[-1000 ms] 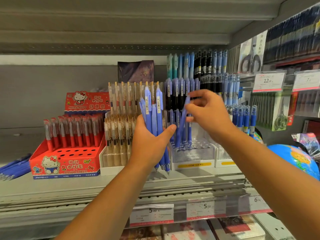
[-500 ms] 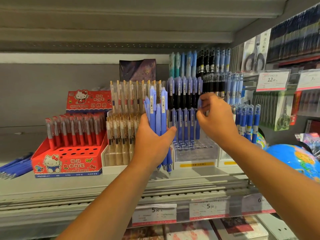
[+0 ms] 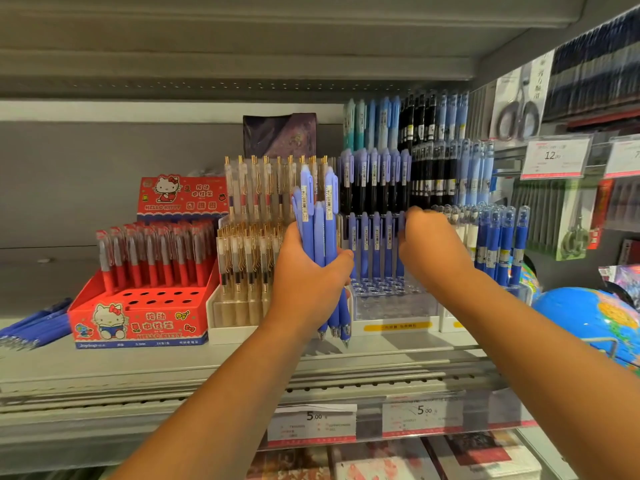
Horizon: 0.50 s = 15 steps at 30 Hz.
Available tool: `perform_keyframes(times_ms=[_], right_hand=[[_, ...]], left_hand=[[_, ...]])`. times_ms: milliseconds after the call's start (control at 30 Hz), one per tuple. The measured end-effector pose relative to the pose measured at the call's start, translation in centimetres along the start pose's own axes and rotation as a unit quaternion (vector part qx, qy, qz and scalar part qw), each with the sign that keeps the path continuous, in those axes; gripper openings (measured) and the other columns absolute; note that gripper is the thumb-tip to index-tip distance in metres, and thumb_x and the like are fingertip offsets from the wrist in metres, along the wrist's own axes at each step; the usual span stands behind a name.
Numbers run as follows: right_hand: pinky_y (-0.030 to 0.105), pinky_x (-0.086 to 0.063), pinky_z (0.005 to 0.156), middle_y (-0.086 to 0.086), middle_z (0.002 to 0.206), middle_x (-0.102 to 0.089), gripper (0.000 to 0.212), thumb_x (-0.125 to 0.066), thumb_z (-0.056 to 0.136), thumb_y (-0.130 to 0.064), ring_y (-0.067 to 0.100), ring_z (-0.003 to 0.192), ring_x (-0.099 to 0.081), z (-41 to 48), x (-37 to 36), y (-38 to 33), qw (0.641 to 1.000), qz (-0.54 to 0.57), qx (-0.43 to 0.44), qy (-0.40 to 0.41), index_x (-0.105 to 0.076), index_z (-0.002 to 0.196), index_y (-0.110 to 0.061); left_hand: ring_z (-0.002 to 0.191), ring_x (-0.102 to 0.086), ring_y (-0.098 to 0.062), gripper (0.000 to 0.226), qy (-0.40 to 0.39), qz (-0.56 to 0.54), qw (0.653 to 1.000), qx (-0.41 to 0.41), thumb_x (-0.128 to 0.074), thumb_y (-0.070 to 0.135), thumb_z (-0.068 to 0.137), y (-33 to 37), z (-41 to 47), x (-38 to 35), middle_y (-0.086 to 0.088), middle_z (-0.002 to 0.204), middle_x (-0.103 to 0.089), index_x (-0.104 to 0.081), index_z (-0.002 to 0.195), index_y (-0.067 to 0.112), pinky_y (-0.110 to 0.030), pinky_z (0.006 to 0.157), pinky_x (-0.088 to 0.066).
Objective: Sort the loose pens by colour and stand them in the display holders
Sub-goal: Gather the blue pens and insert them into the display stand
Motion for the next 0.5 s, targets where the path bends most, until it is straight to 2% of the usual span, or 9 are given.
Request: perform_keyframes(times_ms=[67,167,233,267,300,367,433,500], right_hand=[[0.029,-0.032,0.054,0.021,0.101,-0.058,0.023,-0.05,0.093,0.009,0.02,0.06,-0.042,-0.4,-0.3,-0.1,1.0,-0.012,0.004,0.008,-0.055,0.114,0.003],[0.035,-0.036,0.066,0.023,0.127,-0.048,0.039,-0.052,0.094,0.001,0.037,0.096,-0.054,-0.9,-0.5,-0.3,0.996,-0.062,0.032,0.055,-0.047,0.132,0.003],[0.036,-0.04,0.066,0.021,0.138,-0.039,0.051,-0.054,0.095,-0.008,0.037,0.105,-0.054,-1.2,-0.5,-0.5,0.994,-0.038,0.046,0.09,-0.038,0.143,-0.002],[0.036,-0.042,0.068,0.017,0.139,-0.038,0.05,-0.055,0.096,-0.013,0.033,0.103,-0.055,-1.4,-0.3,-0.6,0.993,0.008,0.055,0.101,-0.04,0.143,-0.006],[0.035,-0.044,0.07,0.013,0.134,-0.043,0.043,-0.056,0.095,-0.016,0.026,0.098,-0.057,-1.6,-0.1,-0.7,0.989,0.069,0.072,0.106,-0.048,0.137,-0.009],[0.032,-0.045,0.071,0.0,0.11,-0.057,0.021,-0.06,0.094,-0.016,0.009,0.079,-0.055,-2.1,0.3,-1.1,0.964,0.227,0.108,0.082,-0.062,0.114,-0.017],[0.026,-0.046,0.061,-0.012,0.082,-0.064,0.01,-0.062,0.094,-0.012,0.008,0.062,-0.054,-2.5,0.8,-1.6,0.905,0.409,0.117,-0.02,-0.067,0.099,-0.019],[0.022,-0.042,0.047,-0.013,0.066,-0.064,0.008,-0.063,0.095,-0.014,0.007,0.049,-0.051,-3.0,0.9,-1.9,0.834,0.526,0.116,-0.124,-0.069,0.099,-0.015]], left_hand=[[0.059,-0.059,-0.013,0.036,0.0,0.001,1.0,-0.005,-0.067,0.006,0.089,0.0,0.0,0.0,-0.003,0.08,-0.06,-0.052,0.096,0.039,-0.021,0.053,-0.055],[0.056,-0.062,-0.009,0.032,-0.003,-0.006,1.0,-0.004,-0.068,0.007,0.09,-0.1,0.1,0.0,0.005,0.076,-0.063,-0.054,0.1,0.034,-0.025,0.054,-0.057],[0.056,-0.063,-0.01,0.031,-0.01,-0.018,1.0,0.001,-0.069,0.008,0.089,-0.1,0.1,0.0,0.008,0.073,-0.065,-0.055,0.107,0.03,-0.027,0.055,-0.057],[0.056,-0.064,-0.01,0.032,-0.016,-0.021,1.0,0.003,-0.07,0.009,0.089,0.0,0.1,0.0,0.008,0.072,-0.065,-0.055,0.11,0.028,-0.026,0.055,-0.056],[0.057,-0.064,-0.011,0.033,-0.023,-0.024,0.999,0.004,-0.071,0.009,0.089,0.0,0.0,-0.1,0.008,0.072,-0.066,-0.055,0.111,0.028,-0.025,0.055,-0.056],[0.059,-0.065,-0.014,0.035,-0.039,-0.03,0.999,0.007,-0.072,0.009,0.088,0.1,0.0,-0.1,0.006,0.074,-0.067,-0.054,0.11,0.03,-0.027,0.056,-0.057],[0.061,-0.067,-0.017,0.036,-0.051,-0.03,0.998,0.009,-0.071,0.01,0.088,0.1,0.0,-0.2,0.006,0.077,-0.068,-0.053,0.111,0.031,-0.03,0.057,-0.059],[0.062,-0.067,-0.016,0.037,-0.061,-0.022,0.998,0.004,-0.07,0.009,0.089,0.2,0.0,-0.2,0.006,0.08,-0.069,-0.053,0.112,0.032,-0.029,0.059,-0.059]])
Point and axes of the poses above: each hand's wrist, its own z-axis towards the middle knuckle, its own x-axis out of the back of the hand, y = z × x, the point moved 1 cm from there along z, towards the middle knuckle
